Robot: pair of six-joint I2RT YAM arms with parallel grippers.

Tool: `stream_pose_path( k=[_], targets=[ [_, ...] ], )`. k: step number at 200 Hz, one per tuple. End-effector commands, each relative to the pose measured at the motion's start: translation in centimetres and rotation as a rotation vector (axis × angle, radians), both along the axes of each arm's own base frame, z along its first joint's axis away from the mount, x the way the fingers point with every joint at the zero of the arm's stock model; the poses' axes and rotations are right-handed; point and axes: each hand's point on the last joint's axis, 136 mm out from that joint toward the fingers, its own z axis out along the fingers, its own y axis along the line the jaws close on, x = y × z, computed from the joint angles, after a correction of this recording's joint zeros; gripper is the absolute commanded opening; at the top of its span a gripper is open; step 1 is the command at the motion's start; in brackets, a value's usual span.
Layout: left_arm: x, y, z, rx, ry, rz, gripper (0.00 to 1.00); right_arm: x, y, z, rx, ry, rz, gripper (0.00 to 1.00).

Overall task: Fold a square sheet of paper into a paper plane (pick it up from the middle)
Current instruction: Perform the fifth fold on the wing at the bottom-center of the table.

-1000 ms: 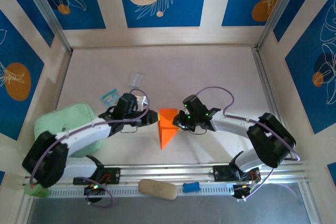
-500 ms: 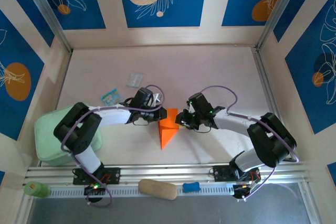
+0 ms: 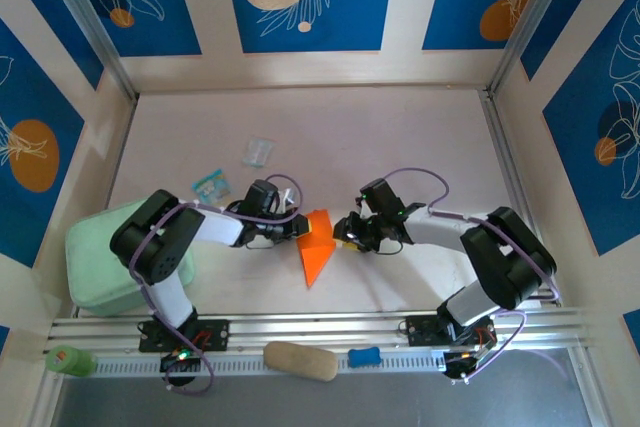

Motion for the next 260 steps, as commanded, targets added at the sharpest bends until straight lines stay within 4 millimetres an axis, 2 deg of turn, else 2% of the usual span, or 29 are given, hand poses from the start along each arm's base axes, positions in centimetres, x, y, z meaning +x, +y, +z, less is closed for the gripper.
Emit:
stream_pose_path(
  k=[1, 33, 80, 144, 260],
  targets=[
    [-1.3, 0.9, -2.3, 0.018, 0.076, 0.017, 0.02, -0.1, 1.2, 0.3, 0.052, 0.028, 0.036, 0.38],
    [-1.3, 1.1, -2.1, 0.008, 0.071, 0.026, 0.02, 0.0, 1.9, 0.2, 0.067, 0.039, 0.045, 0.38],
    [-1.3, 1.0, -1.7, -0.003, 0.064, 0.017, 0.0, 0.6, 3.0, 1.3, 0.125, 0.006, 0.059, 0.33],
    [-1.5, 1.0, -1.6, -0.008, 0.062, 0.01, 0.0, 1.7, 3.5, 1.9, 0.172, -0.023, 0.136, 0.35],
    [-1.4, 0.6, -1.4, -0.031, 0.067, 0.004, 0.0, 3.8, 4.5, 1.5, 0.263, -0.011, 0.268, 0.33]
  ],
)
